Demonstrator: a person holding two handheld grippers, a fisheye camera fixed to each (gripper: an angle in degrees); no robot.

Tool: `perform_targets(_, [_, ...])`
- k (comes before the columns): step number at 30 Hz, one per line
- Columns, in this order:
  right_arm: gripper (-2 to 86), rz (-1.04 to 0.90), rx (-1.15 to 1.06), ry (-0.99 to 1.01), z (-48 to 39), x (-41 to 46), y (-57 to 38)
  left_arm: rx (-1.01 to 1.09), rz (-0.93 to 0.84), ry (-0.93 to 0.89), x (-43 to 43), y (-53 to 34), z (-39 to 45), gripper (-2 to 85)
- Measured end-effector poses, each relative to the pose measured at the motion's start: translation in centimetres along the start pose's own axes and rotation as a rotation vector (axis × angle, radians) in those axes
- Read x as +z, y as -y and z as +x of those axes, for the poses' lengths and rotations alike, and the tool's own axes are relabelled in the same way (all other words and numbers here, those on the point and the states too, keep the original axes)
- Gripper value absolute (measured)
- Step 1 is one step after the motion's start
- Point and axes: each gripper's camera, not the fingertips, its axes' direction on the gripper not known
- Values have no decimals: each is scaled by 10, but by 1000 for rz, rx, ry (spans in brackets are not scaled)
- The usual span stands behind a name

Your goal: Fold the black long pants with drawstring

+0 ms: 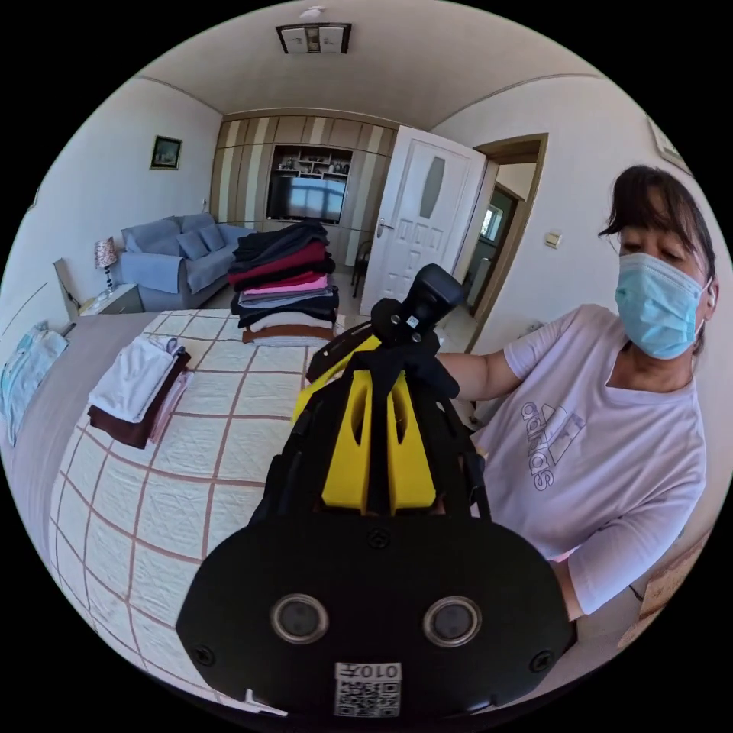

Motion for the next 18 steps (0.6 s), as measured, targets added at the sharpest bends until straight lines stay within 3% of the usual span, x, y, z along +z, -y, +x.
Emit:
perform_targets(4, [38, -24, 124, 61, 31, -21, 31, -149, 264, 139, -61, -52, 23, 19])
perform_targets(6, [36, -35, 224, 120, 51, -31, 44, -296, 422, 304, -85, -119, 45, 24])
perform_targets(10, [37, 95, 419, 308, 90, -67, 67, -564, 401, 572, -61, -215, 65, 78])
perform_targets(12, [38, 132, 416, 318, 92, -82, 82, -689, 300, 569, -27, -258, 67, 126])
perform_targets(15, [37, 179, 388, 336, 88, -104, 107, -690, 235, 533, 16, -278, 82, 160])
perform_targets(18, [37, 223, 362, 365, 84, -121, 126, -671, 287, 537, 45, -281, 104, 182])
